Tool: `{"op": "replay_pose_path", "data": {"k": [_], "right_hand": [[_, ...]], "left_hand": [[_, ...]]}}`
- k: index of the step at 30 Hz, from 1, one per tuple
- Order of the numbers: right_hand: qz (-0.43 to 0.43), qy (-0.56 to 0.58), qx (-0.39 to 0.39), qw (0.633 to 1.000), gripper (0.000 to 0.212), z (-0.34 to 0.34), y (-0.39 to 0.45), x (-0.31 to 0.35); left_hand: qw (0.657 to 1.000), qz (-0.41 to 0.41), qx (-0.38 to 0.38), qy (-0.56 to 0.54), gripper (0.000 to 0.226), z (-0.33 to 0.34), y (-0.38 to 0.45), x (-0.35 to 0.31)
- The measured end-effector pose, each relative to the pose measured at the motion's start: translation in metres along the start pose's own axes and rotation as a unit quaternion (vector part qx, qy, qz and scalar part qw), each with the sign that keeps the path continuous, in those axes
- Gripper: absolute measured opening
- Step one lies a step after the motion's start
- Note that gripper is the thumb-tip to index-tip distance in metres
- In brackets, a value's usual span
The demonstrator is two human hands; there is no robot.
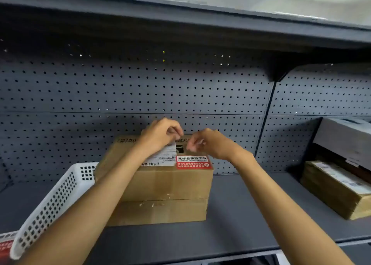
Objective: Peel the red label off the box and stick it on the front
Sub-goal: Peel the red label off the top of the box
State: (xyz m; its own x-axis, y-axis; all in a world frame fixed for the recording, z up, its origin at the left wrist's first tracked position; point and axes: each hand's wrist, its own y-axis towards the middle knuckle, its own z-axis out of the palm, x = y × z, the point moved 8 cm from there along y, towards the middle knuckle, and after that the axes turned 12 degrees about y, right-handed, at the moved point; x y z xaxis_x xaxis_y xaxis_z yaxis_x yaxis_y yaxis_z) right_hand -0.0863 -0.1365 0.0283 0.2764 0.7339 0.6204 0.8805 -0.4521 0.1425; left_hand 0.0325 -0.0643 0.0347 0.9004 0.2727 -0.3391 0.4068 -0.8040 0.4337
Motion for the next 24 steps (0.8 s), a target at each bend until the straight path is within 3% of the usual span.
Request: {"op": "replay_pose_path", "data": {"k": [3,6,14,20,24], "right_hand": [[0.023,-0.005,0.054,0.998,0.025,0.013,0.011,-0.010],[0.028,-0.008,0.071,0.997,0.032,0.021,0.022,-0.013],[0.017,-0.024,0.125,0.992,0.019,0.029,0.031,-0.008],[0.021,-0.027,0.128,0.991,0.024,0.029,0.031,-0.007],[0.004,0.004,0.104,0.995,0.015,0.027,0.030,-0.008]], "left_hand": [[0.996,-0.003,0.094,-0.004,0.017,0.023,0.004,0.003],[0.991,-0.010,0.131,0.004,0.023,0.037,0.004,0.012],[0.985,-0.009,0.147,-0.086,0.020,0.045,0.005,0.024],[0.984,-0.011,0.150,-0.098,0.019,0.048,0.006,0.029],[0.984,-0.005,0.148,-0.098,0.019,0.050,0.005,0.033]]}}
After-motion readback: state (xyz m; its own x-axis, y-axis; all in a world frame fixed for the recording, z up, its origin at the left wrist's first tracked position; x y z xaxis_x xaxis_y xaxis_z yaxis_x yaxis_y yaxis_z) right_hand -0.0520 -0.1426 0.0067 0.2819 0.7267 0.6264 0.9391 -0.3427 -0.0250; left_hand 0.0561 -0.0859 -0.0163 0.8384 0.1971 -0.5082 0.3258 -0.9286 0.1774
